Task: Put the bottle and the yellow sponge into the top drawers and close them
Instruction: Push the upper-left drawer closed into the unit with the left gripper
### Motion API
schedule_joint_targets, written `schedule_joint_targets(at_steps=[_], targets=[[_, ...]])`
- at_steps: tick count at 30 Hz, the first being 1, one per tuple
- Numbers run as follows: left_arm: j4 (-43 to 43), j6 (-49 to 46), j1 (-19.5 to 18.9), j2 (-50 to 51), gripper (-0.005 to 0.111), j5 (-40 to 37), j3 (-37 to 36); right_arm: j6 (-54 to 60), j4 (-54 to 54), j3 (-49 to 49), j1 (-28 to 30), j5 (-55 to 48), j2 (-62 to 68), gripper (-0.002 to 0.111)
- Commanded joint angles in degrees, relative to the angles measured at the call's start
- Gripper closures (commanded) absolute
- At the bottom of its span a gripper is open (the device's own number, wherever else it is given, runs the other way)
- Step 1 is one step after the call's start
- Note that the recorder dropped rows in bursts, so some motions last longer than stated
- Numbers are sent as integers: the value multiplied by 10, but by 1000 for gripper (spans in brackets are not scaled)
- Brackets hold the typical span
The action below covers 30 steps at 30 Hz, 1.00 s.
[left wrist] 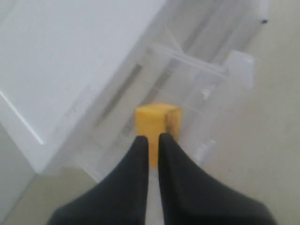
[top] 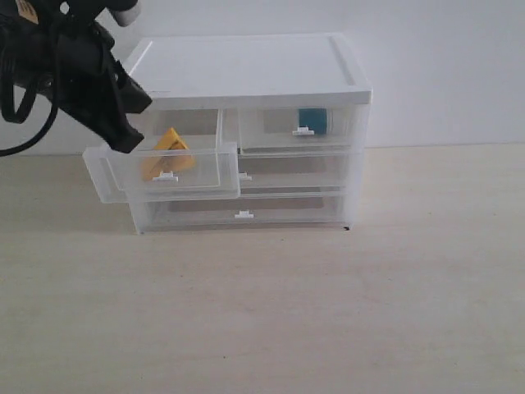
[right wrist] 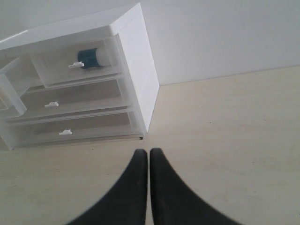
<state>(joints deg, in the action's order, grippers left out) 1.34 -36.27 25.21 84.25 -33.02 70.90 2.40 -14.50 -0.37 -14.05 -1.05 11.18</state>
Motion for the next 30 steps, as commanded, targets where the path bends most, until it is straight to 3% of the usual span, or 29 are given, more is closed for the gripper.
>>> schedule_joint_targets(at_steps=[1, 6, 12, 18, 30], targets=[[20, 7, 0, -2, 102, -114, 0, 1, -2, 4, 3, 7, -2, 108], [62, -11, 0, 5, 102, -184, -5, 1, -2, 4, 3, 7, -2, 108], [85, -28, 0, 40, 102, -170, -17, 1, -2, 4, 3, 7, -2, 108], [88, -11, 0, 97, 102, -88, -17, 1, -2, 4, 3, 7, -2, 108], [66, 18, 0, 101, 102, 65, -16, 1, -2, 4, 3, 7, -2, 108]])
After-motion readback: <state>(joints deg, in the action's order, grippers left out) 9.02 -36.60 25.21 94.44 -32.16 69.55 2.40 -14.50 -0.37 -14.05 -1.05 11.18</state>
